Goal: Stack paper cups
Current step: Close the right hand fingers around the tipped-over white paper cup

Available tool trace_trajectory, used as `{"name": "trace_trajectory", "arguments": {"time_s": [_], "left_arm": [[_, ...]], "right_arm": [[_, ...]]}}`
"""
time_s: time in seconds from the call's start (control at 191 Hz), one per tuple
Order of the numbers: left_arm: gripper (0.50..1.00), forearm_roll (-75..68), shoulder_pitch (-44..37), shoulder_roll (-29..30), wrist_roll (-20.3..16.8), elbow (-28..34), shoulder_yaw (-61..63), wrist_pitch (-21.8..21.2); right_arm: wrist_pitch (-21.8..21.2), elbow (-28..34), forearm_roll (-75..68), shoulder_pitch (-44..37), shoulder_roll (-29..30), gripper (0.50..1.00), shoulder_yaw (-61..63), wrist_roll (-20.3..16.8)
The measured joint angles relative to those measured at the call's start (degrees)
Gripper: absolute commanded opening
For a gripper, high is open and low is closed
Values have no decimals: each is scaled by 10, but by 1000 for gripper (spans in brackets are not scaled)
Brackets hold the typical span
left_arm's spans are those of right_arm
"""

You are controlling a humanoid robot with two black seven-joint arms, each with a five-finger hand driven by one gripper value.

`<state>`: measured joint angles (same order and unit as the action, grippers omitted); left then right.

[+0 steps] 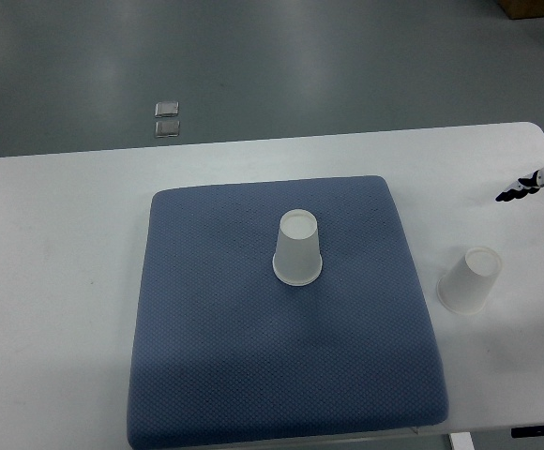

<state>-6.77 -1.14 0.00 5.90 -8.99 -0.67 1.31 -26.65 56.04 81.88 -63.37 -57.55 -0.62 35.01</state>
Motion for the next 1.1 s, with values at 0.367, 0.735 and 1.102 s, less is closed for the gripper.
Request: {"name": "trace_trajectory", "arguments": {"time_s": [0.367,0.735,1.102], "left_arm": [[1000,0,0,0,0,0,0,0],[1000,0,0,0,0,0,0,0],[1000,0,0,0,0,0,0,0]], "right_arm": [[48,18,-5,32,2,919,0,0],[85,17,-6,63,25,915,0,0],[105,14,-6,84,69,913,2,0]]}}
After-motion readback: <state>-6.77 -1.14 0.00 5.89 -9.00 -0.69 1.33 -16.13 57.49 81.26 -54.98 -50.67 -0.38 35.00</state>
